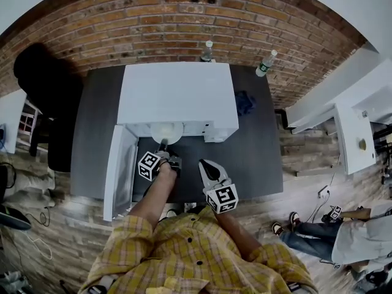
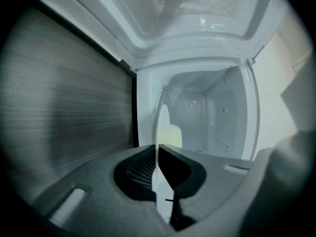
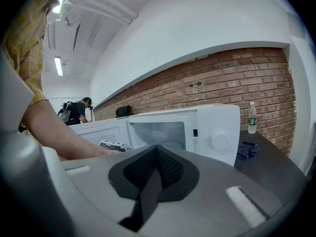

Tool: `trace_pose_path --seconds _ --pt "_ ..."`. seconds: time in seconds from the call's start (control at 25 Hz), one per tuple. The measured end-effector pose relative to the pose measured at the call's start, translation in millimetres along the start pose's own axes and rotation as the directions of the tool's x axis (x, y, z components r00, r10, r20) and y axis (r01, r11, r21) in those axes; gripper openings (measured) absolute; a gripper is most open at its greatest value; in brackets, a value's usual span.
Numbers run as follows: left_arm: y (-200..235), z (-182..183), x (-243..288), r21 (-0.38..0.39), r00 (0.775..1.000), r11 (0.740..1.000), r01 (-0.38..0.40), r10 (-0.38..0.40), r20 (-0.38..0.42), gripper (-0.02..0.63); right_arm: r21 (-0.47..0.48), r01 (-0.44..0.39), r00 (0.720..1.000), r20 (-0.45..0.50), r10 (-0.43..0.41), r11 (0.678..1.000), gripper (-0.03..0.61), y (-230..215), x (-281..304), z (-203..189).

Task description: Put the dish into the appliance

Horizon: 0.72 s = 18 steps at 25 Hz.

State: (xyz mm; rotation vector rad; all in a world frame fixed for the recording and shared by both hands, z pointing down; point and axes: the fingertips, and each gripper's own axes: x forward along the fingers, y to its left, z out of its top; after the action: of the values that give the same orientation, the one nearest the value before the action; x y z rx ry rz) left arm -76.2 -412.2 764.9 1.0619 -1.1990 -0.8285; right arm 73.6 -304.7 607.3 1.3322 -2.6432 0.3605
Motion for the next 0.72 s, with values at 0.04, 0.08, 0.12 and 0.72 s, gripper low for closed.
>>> trace_pose_path --seconds 0.04,0.08,0.12,0.72 --pt "-1.2 0.6 1.9 -0.002 1.0 1.0 -0.002 0.002 0.003 0.008 0.0 0.002 1.0 0.001 -0.002 1.0 0.003 -0.8 0.1 0.8" --pt "-2.2 0.8 3.5 -0.006 1.0 1.0 -0.004 0.004 0.005 0.008 0.0 0.003 1.0 0.001 -0.003 1.0 0.003 -1.4 0.1 1.5" --pt "-2.7 0.8 4.8 -0.008 1.0 1.0 -0.006 0.006 0.005 0.008 0.0 0.005 1.0 0.002 -0.005 1.0 0.003 -1.9 0.0 1.9" --pt "7.5 2.8 23.0 -0.034 0.997 0.996 -0.078 0.078 0.009 0.137 0.006 0.025 1.0 0.005 -0.025 1.0 0.003 -12.1 2.4 4.8"
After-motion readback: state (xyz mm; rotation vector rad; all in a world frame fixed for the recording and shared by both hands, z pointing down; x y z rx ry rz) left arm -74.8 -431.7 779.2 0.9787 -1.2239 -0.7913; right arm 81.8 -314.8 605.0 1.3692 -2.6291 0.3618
